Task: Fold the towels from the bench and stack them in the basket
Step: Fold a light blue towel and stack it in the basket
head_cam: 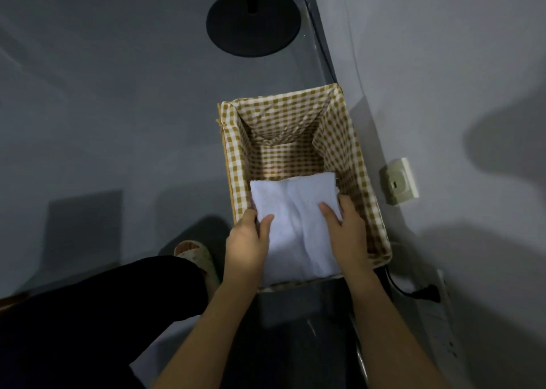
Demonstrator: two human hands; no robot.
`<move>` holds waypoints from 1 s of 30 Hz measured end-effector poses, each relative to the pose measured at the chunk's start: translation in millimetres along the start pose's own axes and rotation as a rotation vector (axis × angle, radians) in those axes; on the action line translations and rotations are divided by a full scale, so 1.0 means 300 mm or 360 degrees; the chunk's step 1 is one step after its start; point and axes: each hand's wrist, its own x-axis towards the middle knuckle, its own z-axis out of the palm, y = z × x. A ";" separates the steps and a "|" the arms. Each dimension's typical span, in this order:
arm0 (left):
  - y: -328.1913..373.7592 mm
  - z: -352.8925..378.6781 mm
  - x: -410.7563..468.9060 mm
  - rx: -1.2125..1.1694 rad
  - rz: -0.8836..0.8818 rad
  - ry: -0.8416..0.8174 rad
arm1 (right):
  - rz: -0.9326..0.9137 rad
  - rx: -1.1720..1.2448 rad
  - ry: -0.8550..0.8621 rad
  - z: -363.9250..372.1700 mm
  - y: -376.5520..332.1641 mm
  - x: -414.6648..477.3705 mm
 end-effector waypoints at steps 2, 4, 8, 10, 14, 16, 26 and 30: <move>0.005 0.001 0.002 0.0006 0.0006 0.0022 | 0.0014 -0.0111 -0.0028 0.011 0.003 0.000; 0.010 -0.006 -0.002 0.0044 0.0021 0.0051 | 0.0005 -0.0232 -0.0059 0.021 0.017 0.005; -0.010 -0.034 -0.016 0.0169 0.0073 0.0083 | -0.0024 -0.0710 0.0118 0.024 0.027 0.016; -0.026 -0.041 -0.022 0.0255 0.0121 0.0030 | -0.0103 -0.0745 0.0156 0.020 0.010 0.012; -0.018 -0.058 -0.041 0.0390 0.0293 0.0001 | -0.0148 -0.0713 0.0062 0.019 -0.041 -0.011; -0.004 -0.078 -0.049 0.0440 0.0387 -0.0019 | -0.0244 -0.0791 0.0003 0.022 -0.075 -0.035; -0.035 -0.393 -0.086 0.0609 0.0558 0.0014 | -0.0837 -0.0878 -0.0300 0.082 -0.342 -0.221; -0.157 -0.607 -0.162 0.0671 0.0395 0.0192 | -0.1130 -0.0823 -0.0354 0.214 -0.498 -0.345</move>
